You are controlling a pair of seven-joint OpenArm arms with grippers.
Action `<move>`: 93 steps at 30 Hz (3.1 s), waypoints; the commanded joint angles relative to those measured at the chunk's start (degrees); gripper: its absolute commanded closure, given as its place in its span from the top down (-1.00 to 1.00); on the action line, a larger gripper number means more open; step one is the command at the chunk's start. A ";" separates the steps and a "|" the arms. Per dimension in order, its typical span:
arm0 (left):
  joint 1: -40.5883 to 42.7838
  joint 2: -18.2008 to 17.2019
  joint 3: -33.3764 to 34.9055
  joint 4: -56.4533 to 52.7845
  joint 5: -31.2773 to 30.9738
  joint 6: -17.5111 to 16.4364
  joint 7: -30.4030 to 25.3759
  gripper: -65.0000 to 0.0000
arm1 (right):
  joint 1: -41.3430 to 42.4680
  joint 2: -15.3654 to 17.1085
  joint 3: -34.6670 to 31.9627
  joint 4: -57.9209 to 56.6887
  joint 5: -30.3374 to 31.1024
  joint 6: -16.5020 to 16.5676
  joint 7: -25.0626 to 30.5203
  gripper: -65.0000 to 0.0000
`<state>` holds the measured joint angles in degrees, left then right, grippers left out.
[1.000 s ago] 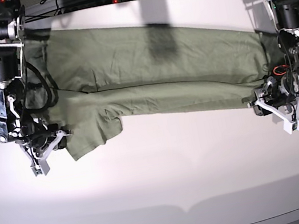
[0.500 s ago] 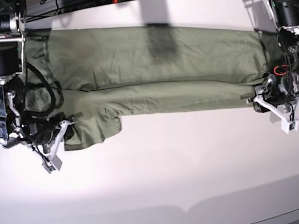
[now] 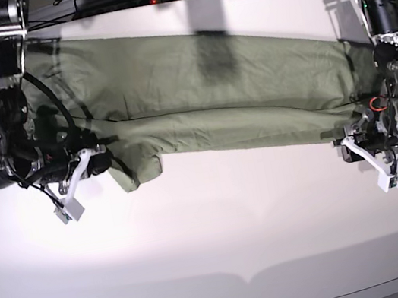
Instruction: Fold the T-shirt properly
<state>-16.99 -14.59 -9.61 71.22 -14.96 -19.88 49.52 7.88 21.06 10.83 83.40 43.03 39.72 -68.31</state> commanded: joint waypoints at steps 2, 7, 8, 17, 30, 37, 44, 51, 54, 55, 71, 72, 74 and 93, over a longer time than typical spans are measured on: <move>-1.57 -0.70 -0.11 2.49 -0.48 -0.02 -1.09 -0.19 | -1.90 2.05 0.39 5.40 5.57 0.28 -2.38 -1.00; -1.57 -0.70 -0.11 6.12 -0.48 -0.02 0.68 -0.19 | -9.68 5.31 0.39 17.20 17.27 0.28 -11.69 -1.00; -1.57 -0.70 -0.11 6.78 -0.46 -0.02 1.29 -0.19 | -11.08 5.86 0.39 19.39 19.37 0.28 -11.69 -1.00; -1.57 -0.68 -0.11 9.20 -0.46 -0.02 3.23 -0.19 | -23.15 11.21 0.39 31.17 32.35 0.28 -11.69 -1.00; -1.57 -0.68 -0.11 9.20 -0.48 -0.02 4.98 -0.19 | -37.05 24.96 1.33 31.71 27.36 0.28 -11.69 -1.00; -1.57 -0.68 -0.11 9.20 -0.50 -0.02 5.27 -0.19 | -37.42 25.44 6.05 31.52 17.20 0.28 -11.69 -1.00; -1.55 -0.68 -0.11 9.20 -0.48 -0.02 5.55 -0.19 | -37.42 25.44 14.08 31.45 15.45 0.28 -11.69 -1.00; -1.55 -0.68 -0.11 9.20 -0.52 -0.02 5.88 -0.19 | -37.42 25.42 17.99 31.45 17.90 0.28 -11.69 -1.00; -1.25 -0.66 -0.11 9.20 -2.25 -0.04 9.01 -0.19 | -37.38 24.09 17.97 31.43 21.81 0.28 -11.69 -1.00; -1.03 -0.66 -0.11 9.20 -3.61 -0.04 10.78 -0.19 | -37.13 22.51 17.97 31.43 20.83 0.28 -9.57 -1.00; 12.90 -0.20 -0.04 9.14 -5.86 -2.69 4.39 -0.19 | -22.91 0.37 16.76 6.67 -8.28 0.28 10.49 -1.00; 13.11 -0.20 -0.04 9.14 -5.62 -2.69 4.42 -0.19 | -20.98 0.37 16.04 4.09 -9.51 0.28 10.51 -1.00; 13.38 -0.20 -0.04 9.14 -3.76 -2.67 4.44 -0.19 | -17.03 0.39 14.03 -1.03 -11.76 0.28 10.73 -1.00; 3.06 -0.20 -0.04 -4.98 2.93 0.22 -2.78 -0.28 | 1.90 3.41 0.94 -23.89 -26.56 -6.40 16.33 -1.00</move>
<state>-13.50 -14.31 -9.52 65.80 -12.29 -19.70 46.28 10.57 23.20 11.64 60.25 22.17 35.77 -47.16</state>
